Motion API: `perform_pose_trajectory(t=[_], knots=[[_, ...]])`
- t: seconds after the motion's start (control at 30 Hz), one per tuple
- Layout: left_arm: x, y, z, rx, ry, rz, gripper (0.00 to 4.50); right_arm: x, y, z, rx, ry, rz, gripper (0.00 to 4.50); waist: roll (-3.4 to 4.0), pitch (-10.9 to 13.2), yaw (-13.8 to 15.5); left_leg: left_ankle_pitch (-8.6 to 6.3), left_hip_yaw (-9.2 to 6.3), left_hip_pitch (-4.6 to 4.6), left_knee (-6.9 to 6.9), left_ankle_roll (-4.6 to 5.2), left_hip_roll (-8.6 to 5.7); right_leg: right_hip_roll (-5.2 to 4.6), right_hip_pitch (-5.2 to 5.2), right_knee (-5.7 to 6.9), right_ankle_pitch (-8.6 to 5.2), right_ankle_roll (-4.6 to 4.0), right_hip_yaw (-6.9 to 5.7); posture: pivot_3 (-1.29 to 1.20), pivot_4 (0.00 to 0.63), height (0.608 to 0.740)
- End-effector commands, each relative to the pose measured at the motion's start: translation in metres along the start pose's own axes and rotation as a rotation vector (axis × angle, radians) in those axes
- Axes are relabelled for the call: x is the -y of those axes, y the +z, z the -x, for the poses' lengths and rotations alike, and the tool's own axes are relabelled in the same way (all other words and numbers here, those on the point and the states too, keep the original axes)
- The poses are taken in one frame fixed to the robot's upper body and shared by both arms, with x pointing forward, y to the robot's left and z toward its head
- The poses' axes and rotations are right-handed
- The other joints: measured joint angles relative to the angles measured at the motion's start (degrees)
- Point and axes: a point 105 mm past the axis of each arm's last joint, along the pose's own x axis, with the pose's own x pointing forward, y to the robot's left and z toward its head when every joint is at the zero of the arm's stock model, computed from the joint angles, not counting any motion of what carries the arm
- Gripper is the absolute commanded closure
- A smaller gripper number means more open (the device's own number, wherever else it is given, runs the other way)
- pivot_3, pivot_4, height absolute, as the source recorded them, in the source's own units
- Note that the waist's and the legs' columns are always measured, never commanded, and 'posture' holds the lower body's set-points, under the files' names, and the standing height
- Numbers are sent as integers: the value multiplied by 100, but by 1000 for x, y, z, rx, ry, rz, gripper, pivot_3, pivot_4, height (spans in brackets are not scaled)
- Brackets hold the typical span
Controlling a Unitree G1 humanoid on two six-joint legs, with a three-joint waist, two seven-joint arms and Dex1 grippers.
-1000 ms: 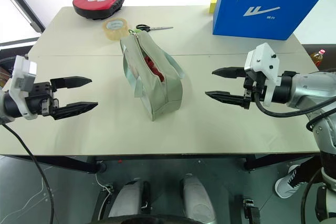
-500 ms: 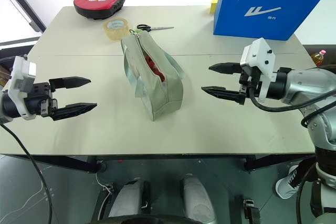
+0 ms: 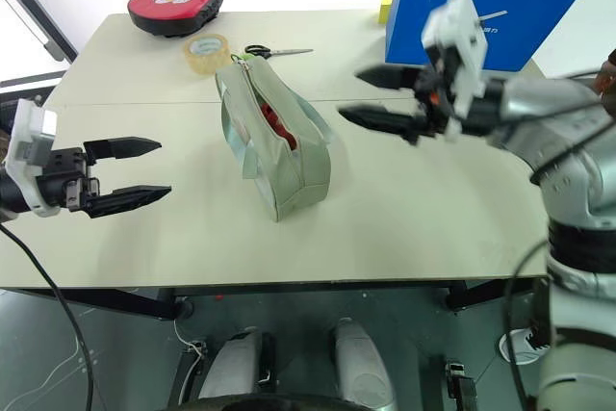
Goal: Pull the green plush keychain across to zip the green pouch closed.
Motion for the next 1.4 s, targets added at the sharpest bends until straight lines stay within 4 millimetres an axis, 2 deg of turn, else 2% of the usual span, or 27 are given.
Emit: perform_pose_trajectory(t=[0.03, 0.13, 0.27, 0.43, 0.63, 0.7, 0.77, 0.87, 0.9, 1.07, 1.1, 1.2, 1.4], knots=[[-3, 19, -1, 64, -26, -54, 28, -5, 3, -38, -36, 51, -91, 1372, 0, 0, -15, 0, 0, -2, -1, 0, 0, 0, -2, 0, 0, 0, 0, 0, 150, 737], [-5, 34, -5, 140, -64, -61, 28, -4, 4, -73, -98, 63, -154, 1372, 0, 0, -30, 0, 0, -14, -1, 0, 0, -3, -13, -1, 0, 0, -1, 0, 150, 737], [-8, 49, 0, 187, -84, -71, 28, -8, 0, -109, -220, 70, -215, 1372, 0, 0, -54, 1, 0, -25, -1, -2, -2, -12, -26, -1, 0, 1, -2, 0, 150, 737], [-11, 50, 5, 178, -69, -79, 28, -13, -12, -131, -363, 55, -244, 1372, -1, -1, -84, 1, 0, -28, -10, -2, -1, -12, -35, -2, 0, 1, -2, 0, 150, 737], [-8, 44, 6, 156, -59, -78, 28, -15, -28, -147, -493, 11, -221, 1372, 0, 0, -92, 1, -1, -29, -11, -2, 0, -10, -39, -1, 0, 1, -2, 0, 150, 737], [-8, 43, 5, 152, -58, -84, 0, -10, -26, -152, -491, -19, -197, 1923, 0, -1, -94, 1, 0, -29, -11, -2, -1, -11, -40, 0, 0, 1, -1, 0, 150, 737], [-8, 43, 4, 152, -58, -88, 0, -9, -23, -154, -479, -13, -187, 2784, -1, -1, -93, 1, 0, -29, -11, -2, -1, -10, -40, 0, 0, 1, -2, 0, 150, 737], [-7, 43, 4, 147, -56, -95, 0, -6, -9, -151, -427, -2, -150, 4298, -2, -1, -84, 1, 0, -29, -12, -2, -2, -11, -39, -2, 0, 1, -2, 0, 150, 737], [-7, 43, 4, 146, -55, -98, 0, -4, -4, -148, -409, 1, -119, 4458, -2, -1, -87, 1, 1, -31, -12, -2, -2, -12, -39, -2, 0, 1, -2, 0, 150, 737], [-7, 43, 3, 144, -52, -105, 0, -5, 13, -124, -358, 105, 62, 4458, -1, 0, -78, 1, -1, -37, -13, -2, -2, -11, -44, -4, 0, 1, -3, 0, 150, 737], [-8, 43, 3, 144, -51, -108, 0, -7, 17, -115, -337, 153, 144, 4458, -1, 0, -81, 1, -2, -40, -14, -2, -3, -11, -47, -6, 0, 1, -3, 0, 150, 737], [-8, 44, 3, 145, -49, -115, 0, -16, 2, -84, -373, 275, 361, 4458, -3, 0, -71, 0, -5, -41, -21, -1, -3, -12, -48, -10, 0, 2, -6, 0, 150, 737], [-7, 43, 1, 146, -52, -113, 0, -22, -21, -63, -413, 348, 539, 4458, 0, 1, -114, 0, -2, -36, -23, 0, -1, -8, -52, -2, 0, 1, -1, 0, 150, 737]])
